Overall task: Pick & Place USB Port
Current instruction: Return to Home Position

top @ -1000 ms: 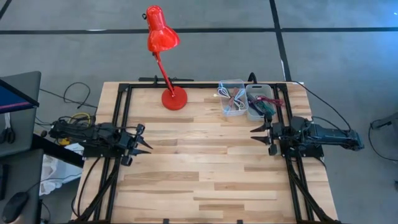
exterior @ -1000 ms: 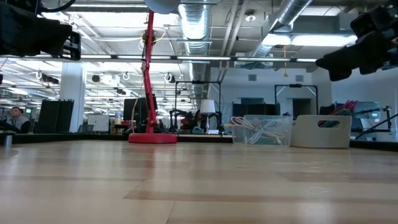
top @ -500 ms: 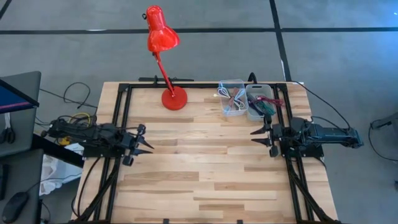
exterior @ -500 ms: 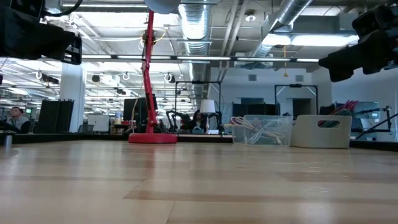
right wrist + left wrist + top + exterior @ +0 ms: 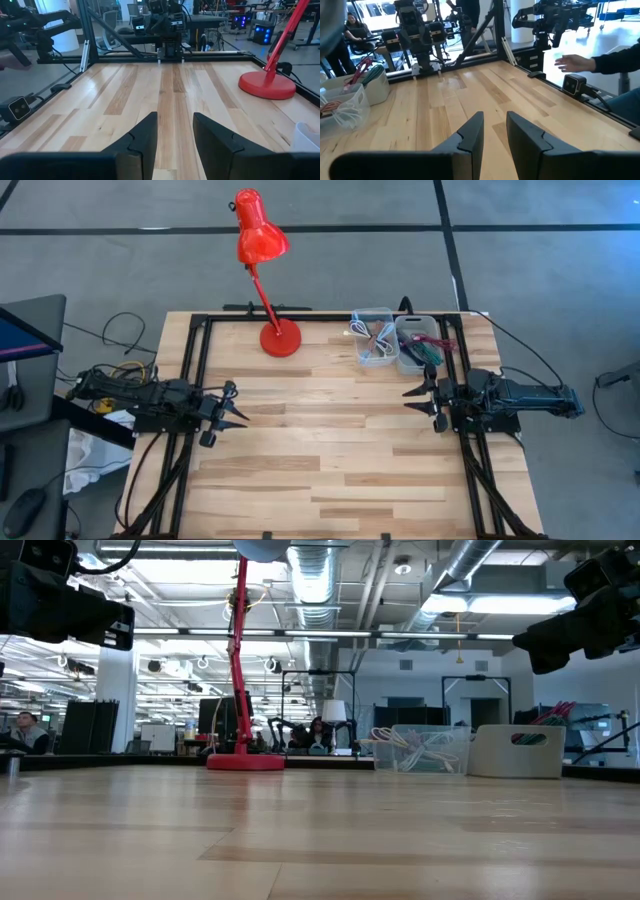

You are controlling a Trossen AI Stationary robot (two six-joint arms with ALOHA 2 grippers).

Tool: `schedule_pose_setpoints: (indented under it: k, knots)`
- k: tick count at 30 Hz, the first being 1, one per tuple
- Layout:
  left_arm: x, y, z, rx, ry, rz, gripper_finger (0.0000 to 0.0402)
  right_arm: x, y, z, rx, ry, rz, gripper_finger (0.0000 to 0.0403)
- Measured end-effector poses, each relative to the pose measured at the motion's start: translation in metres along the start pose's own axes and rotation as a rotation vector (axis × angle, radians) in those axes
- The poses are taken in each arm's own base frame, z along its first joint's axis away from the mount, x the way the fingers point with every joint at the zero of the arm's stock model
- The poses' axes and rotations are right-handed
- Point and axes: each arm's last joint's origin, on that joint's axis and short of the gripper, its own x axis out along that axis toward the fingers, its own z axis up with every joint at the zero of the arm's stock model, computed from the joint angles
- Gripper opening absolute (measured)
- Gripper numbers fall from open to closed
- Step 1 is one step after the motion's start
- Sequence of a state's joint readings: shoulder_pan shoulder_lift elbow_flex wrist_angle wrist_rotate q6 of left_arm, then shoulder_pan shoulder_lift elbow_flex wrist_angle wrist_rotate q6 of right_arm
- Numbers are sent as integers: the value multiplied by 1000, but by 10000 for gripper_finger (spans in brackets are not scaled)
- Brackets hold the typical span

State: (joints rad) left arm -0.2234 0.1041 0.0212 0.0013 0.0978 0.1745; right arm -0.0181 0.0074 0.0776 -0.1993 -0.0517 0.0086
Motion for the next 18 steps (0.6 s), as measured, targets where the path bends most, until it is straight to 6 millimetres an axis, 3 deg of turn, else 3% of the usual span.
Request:
schedule_pose_setpoints:
  k: [18]
  knots:
    - [0, 0, 0, 1, -3, 0, 84, 0, 0, 0, 0, 1, 0, 118]
